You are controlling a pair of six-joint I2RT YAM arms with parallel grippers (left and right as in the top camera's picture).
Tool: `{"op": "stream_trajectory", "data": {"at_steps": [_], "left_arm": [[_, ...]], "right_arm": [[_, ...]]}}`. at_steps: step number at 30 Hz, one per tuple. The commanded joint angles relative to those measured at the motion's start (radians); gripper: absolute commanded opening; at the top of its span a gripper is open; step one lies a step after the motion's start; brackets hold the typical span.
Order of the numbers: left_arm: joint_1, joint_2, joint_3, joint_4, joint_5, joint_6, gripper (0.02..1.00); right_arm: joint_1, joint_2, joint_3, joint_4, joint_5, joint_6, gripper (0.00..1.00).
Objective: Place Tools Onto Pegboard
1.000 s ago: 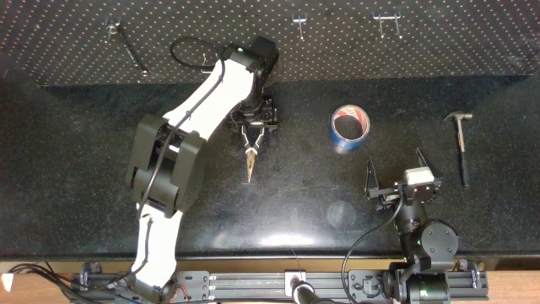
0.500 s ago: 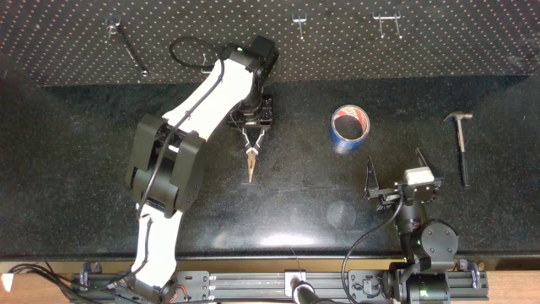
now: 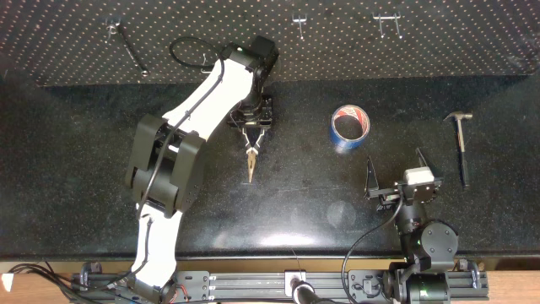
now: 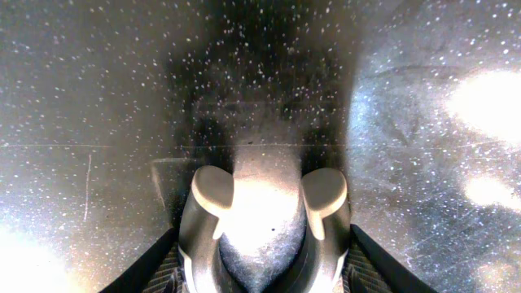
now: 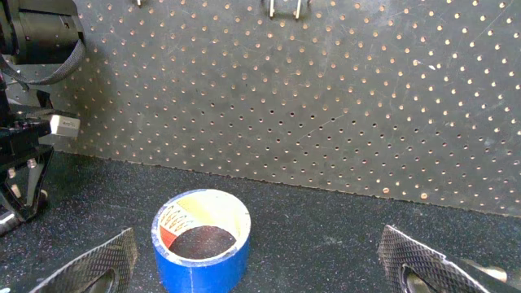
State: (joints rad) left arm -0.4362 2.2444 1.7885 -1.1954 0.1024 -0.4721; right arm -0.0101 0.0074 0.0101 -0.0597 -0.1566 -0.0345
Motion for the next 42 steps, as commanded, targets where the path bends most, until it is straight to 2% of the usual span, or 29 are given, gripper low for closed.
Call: {"op": "stream_trajectory", "data": {"at_steps": [1, 3, 5, 9, 10, 11, 12, 13, 15, 18, 20, 22, 25, 27, 34, 42], "left_arm": [[0.003, 0.006, -0.011, 0.008, 0.003, -0.003, 0.027], [-0.003, -0.065, -0.011, 0.006, -0.002, -0.003, 0.029], [-0.024, -0.185, -0.011, 0.002, -0.058, -0.018, 0.027], [-0.151, -0.441, -0.012, -0.014, -0.32, -0.048, 0.029], [-0.168, -0.463, -0.012, -0.02, -0.355, -0.049, 0.029], [-0.208, -0.509, -0.012, -0.034, -0.43, -0.058, 0.027], [-0.245, -0.569, -0.012, -0.055, -0.569, -0.098, 0.029], [-0.254, -0.622, -0.022, -0.053, -0.672, -0.148, 0.027], [-0.221, -0.748, -0.141, 0.062, -0.771, -0.185, 0.029], [-0.117, -0.916, -0.48, 0.424, -0.768, -0.163, 0.029], [-0.064, -0.96, -0.625, 0.703, -0.748, 0.0, 0.029], [-0.054, -0.948, -0.645, 0.885, -0.751, 0.161, 0.029], [-0.054, -0.923, -0.672, 1.049, -0.838, 0.202, 0.029], [-0.054, -0.922, -0.719, 1.154, -0.856, 0.231, 0.029], [-0.052, -0.905, -0.87, 1.467, -0.851, 0.223, 0.029], [-0.04, -0.798, -0.874, 1.607, -0.851, 0.222, 0.029]], "right_arm": [[0.006, -0.006, -0.006, 0.0, -0.002, 0.008, 0.976], [0.006, -0.006, -0.006, 0.0, -0.002, 0.008, 0.976], [0.006, -0.006, -0.006, 0.0, -0.002, 0.008, 0.976], [0.006, -0.006, -0.006, 0.0, -0.002, 0.008, 0.972], [0.006, -0.006, -0.006, 0.0, -0.002, 0.008, 0.976], [0.006, -0.006, -0.006, 0.0, -0.002, 0.008, 0.976], [0.006, -0.006, -0.006, 0.0, -0.002, 0.008, 0.976], [0.006, -0.006, -0.006, 0.0, -0.002, 0.008, 0.976], [0.006, -0.006, -0.006, 0.0, -0.002, 0.008, 0.976], [0.006, -0.006, -0.006, 0.0, -0.002, 0.008, 0.976], [0.006, -0.006, -0.006, 0.0, -0.002, 0.008, 0.976], [0.006, -0.006, -0.006, 0.0, -0.002, 0.008, 0.976], [0.006, -0.006, -0.006, 0.0, -0.002, 0.008, 0.974], [0.006, -0.006, -0.006, 0.0, -0.002, 0.008, 0.976], [0.006, -0.006, -0.006, 0.0, -0.002, 0.008, 0.976], [0.006, -0.006, -0.006, 0.0, -0.002, 0.008, 0.976]]}}
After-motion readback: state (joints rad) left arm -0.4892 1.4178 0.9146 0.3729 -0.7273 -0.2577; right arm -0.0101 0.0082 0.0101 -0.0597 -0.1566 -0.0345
